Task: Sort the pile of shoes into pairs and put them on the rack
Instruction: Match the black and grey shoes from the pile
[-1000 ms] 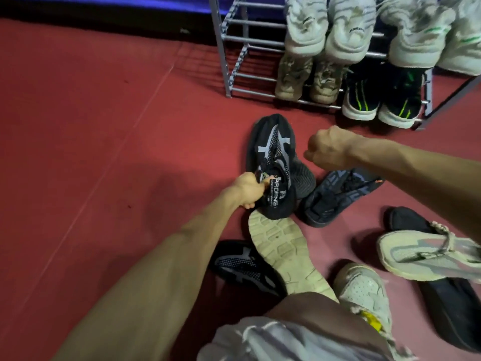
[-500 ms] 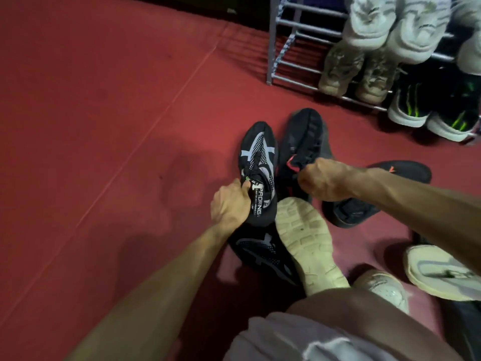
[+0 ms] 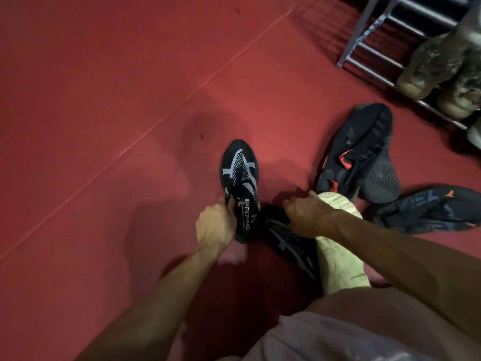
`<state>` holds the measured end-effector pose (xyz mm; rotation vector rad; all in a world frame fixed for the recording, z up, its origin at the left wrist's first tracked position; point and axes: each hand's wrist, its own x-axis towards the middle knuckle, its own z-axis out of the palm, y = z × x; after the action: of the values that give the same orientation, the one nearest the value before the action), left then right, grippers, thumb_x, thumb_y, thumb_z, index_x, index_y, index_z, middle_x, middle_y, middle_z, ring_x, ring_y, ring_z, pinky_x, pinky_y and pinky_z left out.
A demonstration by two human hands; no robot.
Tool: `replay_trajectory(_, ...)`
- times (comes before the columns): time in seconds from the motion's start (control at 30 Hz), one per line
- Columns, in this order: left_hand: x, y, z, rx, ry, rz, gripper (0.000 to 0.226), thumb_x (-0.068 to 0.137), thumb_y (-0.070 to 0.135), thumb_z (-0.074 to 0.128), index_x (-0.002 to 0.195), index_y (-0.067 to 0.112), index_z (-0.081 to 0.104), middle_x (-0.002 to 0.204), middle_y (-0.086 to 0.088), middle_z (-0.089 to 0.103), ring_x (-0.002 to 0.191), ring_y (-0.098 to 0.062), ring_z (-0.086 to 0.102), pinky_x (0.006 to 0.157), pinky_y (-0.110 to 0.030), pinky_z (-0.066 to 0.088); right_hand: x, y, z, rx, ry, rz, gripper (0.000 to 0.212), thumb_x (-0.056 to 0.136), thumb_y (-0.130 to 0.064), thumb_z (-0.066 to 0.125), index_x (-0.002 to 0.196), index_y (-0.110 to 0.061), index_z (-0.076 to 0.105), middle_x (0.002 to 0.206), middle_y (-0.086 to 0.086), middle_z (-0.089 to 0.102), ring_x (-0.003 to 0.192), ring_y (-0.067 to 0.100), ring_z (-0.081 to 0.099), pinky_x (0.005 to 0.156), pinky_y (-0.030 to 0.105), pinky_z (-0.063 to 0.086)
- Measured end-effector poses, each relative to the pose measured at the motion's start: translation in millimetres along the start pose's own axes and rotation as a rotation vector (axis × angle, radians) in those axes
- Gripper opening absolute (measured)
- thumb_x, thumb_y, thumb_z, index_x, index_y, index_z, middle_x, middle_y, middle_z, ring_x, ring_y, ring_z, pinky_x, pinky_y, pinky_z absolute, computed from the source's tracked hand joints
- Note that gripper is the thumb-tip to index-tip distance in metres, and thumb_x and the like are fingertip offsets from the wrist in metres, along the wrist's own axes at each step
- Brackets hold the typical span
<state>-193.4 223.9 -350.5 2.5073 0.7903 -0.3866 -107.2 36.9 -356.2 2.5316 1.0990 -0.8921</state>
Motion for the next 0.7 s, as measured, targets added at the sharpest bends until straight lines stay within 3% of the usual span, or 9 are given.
replay_trajectory(0.2,3,7,-6,0.004,0.011,0.018,0.046,0.100,0.047,0.028,0.104,0.011,0.057,0.100,-0.024,0.068,0.094,-0.046,0.063,0.078,-0.046,0.049,3,-2,-5,0.056,-0.032,0.155,0.035,0.090,-0.022,0.049,0.124,-0.013,0.047,0.124,0.009,0.058,0.120,0.024,0.055,0.110,0.045,0.024)
replay_trajectory(0.37,15,23,-23,0.010,0.095,0.143,0.043,0.100,0.044,0.031,0.108,0.012,0.058,0.097,-0.027,0.068,0.091,-0.047,0.063,0.074,-0.045,0.047,-5,1,-13,0.194,-0.018,0.192,0.048,0.092,-0.021,0.048,0.138,-0.014,0.037,0.128,0.010,0.057,0.124,0.027,0.054,0.113,0.048,0.020)
replay_trajectory(0.5,34,50,-41,0.009,0.169,0.210,0.043,0.101,0.042,0.030,0.112,0.010,0.057,0.097,-0.027,0.068,0.091,-0.047,0.063,0.076,-0.046,0.047,-16,29,-29,0.333,0.123,0.309,0.054,0.095,-0.039,0.045,0.140,-0.012,0.034,0.126,0.015,0.058,0.120,0.033,0.056,0.104,0.043,0.034)
replay_trajectory(0.6,46,77,-54,-0.006,0.198,0.253,0.040,0.101,0.039,0.032,0.110,0.010,0.057,0.097,-0.027,0.068,0.093,-0.047,0.062,0.077,-0.045,0.046,-26,69,-57,0.613,0.254,0.492,0.054,0.095,-0.027,0.047,0.139,-0.001,0.030,0.131,0.028,0.052,0.120,0.041,0.053,0.097,0.042,0.042)
replay_trajectory(0.7,53,108,-60,-0.034,0.195,0.319,0.039,0.101,0.039,0.033,0.106,0.010,0.059,0.097,-0.026,0.068,0.094,-0.047,0.062,0.078,-0.045,0.046,-40,114,-88,0.851,0.434,0.625,0.044,0.092,-0.022,0.049,0.128,0.001,0.038,0.127,0.030,0.055,0.116,0.043,0.055,0.092,0.041,0.044)
